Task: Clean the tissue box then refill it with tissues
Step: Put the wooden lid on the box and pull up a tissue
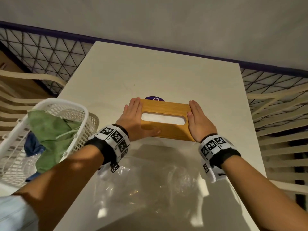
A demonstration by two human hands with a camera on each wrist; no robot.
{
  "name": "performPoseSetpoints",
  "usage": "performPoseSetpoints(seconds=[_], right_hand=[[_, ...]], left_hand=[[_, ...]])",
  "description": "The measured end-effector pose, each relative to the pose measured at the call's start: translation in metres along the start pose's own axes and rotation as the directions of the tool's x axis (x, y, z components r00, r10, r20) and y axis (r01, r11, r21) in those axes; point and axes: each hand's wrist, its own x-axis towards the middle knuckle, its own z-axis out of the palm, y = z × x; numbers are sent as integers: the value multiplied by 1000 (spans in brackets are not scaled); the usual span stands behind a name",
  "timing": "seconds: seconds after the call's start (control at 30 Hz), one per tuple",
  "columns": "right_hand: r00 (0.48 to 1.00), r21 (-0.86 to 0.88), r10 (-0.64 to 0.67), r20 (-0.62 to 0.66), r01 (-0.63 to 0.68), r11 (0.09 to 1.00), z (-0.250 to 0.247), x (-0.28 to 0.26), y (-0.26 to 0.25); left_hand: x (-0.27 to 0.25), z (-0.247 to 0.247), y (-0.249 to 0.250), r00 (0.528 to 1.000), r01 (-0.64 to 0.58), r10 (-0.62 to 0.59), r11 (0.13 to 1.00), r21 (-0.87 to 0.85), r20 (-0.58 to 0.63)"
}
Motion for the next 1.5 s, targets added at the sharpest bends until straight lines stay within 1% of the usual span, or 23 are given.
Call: performPoseSetpoints(seconds=[0.07,0.17,0.3,0.37,0.43,0.5,0.53,0.57,0.63,0.67,0.73,0.8,0.9,1.0,1.07,1.13,1.17,1.2,1.27,1.3,1.37,1.4,1.5], right_hand=[[999,35,-5,-32,6,999,2,0,0],[999,34,11,-44,-9,999,2,-2,-2],[1000,32,8,-29,-7,999,1,-4,-6],[999,91,49,6,-49,995,0,-4,-7],[988,234,139,62,-150,960,-3,-6,-7],[973,358,206,102,-229,905,-6,-10,-7],[971,374,213,104,-237,897,-7,-14,-8],[975,359,200,96,-222,907,-7,-15,-7],[983,281,161,94,-181,943,-7,-18,-8],[983,253,153,101,-174,952,-8,-18,-10],[982,253,156,106,-178,951,-7,-17,-12],[981,266,165,103,-187,946,-4,-17,-12],[985,312,155,79,-172,934,1,-25,-10],[989,351,145,41,-150,924,4,-31,-10],[988,364,148,43,-154,919,7,-29,-8],[989,384,140,53,-150,911,10,-28,-6],[989,392,136,58,-148,908,10,-28,-5],[988,398,137,64,-151,905,11,-28,-4],[987,418,141,74,-159,895,12,-28,-3],[987,426,141,71,-158,891,13,-28,-3],[987,445,148,66,-162,881,14,-29,-4],[986,453,154,67,-168,876,14,-29,-4],[982,462,175,68,-187,867,13,-31,-5]], left_hand=[[1,3,-2,999,-15,16,999,33,-31],[-1,3,0,999,-8,10,999,43,-32],[-1,-3,3,997,53,-54,998,19,54],[-2,-8,5,992,71,-73,997,27,98],[-3,-20,12,987,76,-83,996,55,135],[-4,-32,20,995,39,-46,996,82,84],[-4,-37,26,999,18,-22,995,97,37],[-4,-41,33,1000,17,-17,994,110,8],[-5,-44,50,997,74,-78,986,149,28],[-4,-42,57,990,117,-128,980,160,60],[2,-35,69,963,235,-246,966,105,109],[13,-25,77,936,332,-334,943,36,112],[24,-11,83,884,460,-457,888,-9,98],[28,0,82,845,533,-527,843,-75,91],[29,5,79,833,554,-548,825,-110,84],[33,8,76,839,544,-539,830,-121,73],[33,8,75,840,542,-535,832,-115,88],[35,7,75,841,536,-526,842,-65,128],[34,4,76,806,568,-559,823,13,193],[33,4,77,798,573,-565,819,26,208],[35,5,76,788,592,-578,806,0,213],[33,4,78,778,611,-595,791,-24,204],[29,1,83,770,636,-618,764,-111,160]])
